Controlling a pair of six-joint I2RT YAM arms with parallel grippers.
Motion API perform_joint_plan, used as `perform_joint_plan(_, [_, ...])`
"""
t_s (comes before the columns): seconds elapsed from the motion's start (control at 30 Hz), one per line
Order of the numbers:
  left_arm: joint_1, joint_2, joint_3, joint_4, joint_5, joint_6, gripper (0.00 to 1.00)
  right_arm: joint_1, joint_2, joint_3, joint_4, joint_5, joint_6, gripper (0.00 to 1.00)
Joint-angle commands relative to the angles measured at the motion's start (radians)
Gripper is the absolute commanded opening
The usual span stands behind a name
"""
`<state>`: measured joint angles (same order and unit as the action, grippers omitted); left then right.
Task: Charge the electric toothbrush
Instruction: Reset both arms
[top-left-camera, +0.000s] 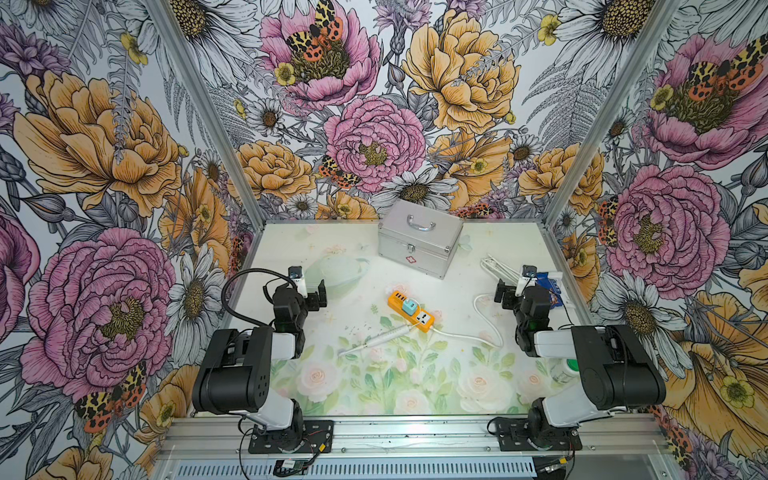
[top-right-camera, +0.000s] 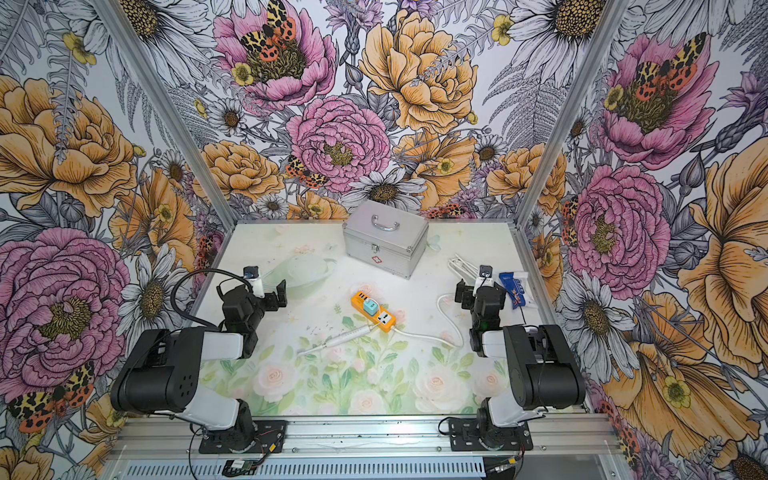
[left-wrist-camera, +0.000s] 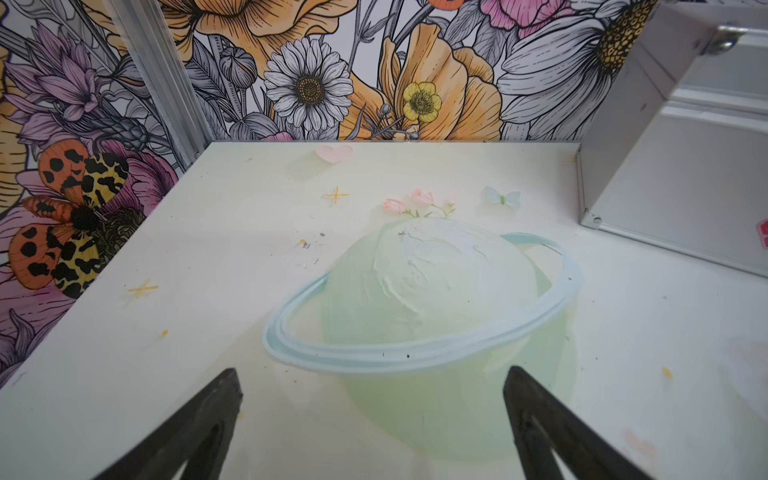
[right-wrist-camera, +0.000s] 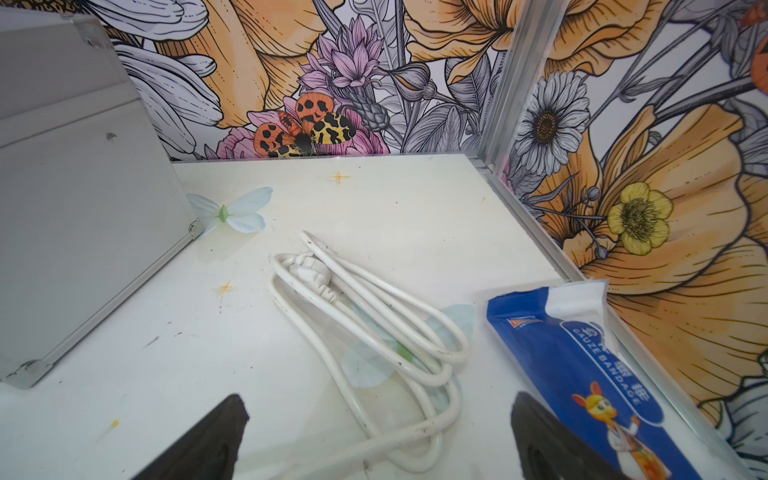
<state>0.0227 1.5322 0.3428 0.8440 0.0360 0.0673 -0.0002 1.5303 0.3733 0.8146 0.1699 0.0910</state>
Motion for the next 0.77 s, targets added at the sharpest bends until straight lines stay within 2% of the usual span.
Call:
perform_joint_plan(0.0, [-0.013,0.004,0.024,0.090,0.004,-0.013,0.99,-0.003,-0.001,0.021,0.032,-0.010,-0.006,1.00])
perform_joint_plan(0.07, [-0.002,-0.002,0.050,0.025,-0.058,-0.050,0.99,-0.004,-0.001,0.021,0.032,-0.011,-0.005,1.00])
perform_joint_plan(0.33, [-0.033,0.001,0.048,0.038,-0.160,-0.049,0.99,-0.004,-0.001,0.021,0.031,-0.011,-0.005,1.00])
perform_joint_plan(0.57, [-0.032,0.001,0.048,0.039,-0.157,-0.050,0.99,-0.004,0.001,0.021,0.032,-0.011,-0.005,1.00])
perform_joint_plan(0.63, [-0.032,0.000,0.048,0.038,-0.157,-0.050,0.99,-0.004,0.002,0.027,0.024,-0.058,-0.024,1.00])
perform_joint_plan(0.73, [-0.032,0.000,0.047,0.038,-0.157,-0.051,0.99,-0.006,0.000,0.026,0.025,-0.036,-0.008,1.00])
